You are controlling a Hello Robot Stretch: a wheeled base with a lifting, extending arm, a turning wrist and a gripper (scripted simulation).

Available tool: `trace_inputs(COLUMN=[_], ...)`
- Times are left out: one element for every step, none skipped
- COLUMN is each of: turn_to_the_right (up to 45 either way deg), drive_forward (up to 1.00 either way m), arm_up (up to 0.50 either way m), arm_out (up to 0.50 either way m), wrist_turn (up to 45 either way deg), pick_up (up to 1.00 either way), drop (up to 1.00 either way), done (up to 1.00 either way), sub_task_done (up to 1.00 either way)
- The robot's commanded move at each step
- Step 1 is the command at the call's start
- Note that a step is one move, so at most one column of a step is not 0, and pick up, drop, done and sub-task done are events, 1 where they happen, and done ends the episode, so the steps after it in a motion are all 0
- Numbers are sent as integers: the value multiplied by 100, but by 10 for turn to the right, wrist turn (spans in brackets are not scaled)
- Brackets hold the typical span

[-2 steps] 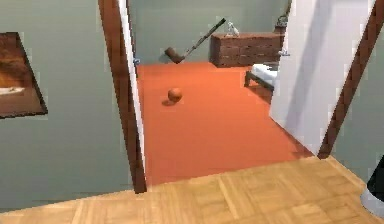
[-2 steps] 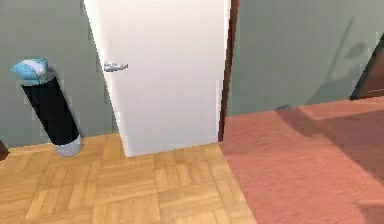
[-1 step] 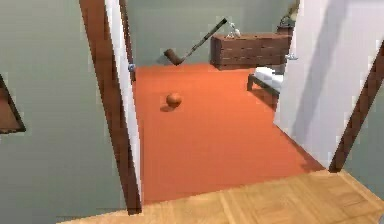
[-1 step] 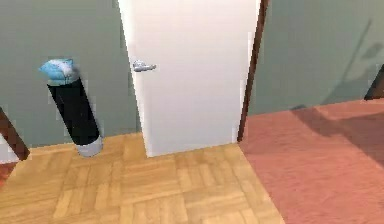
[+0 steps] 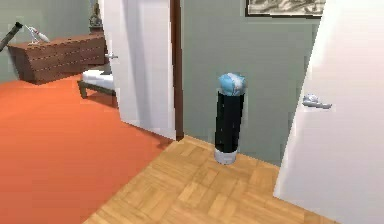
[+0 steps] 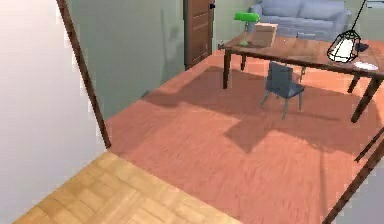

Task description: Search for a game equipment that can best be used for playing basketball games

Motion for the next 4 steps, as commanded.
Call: trace_inputs(turn_to_the_right=[300,0,-450,-180], drive_forward=[0,20,0,0], arm_up=[0,0,0,0], arm_out=[0,0,0,0], wrist_turn=[0,0,0,0], pick_up=[0,0,0,0], drop=[0,0,0,0], done=[0,0,0,0], sub_task_done=[0,0,0,0])
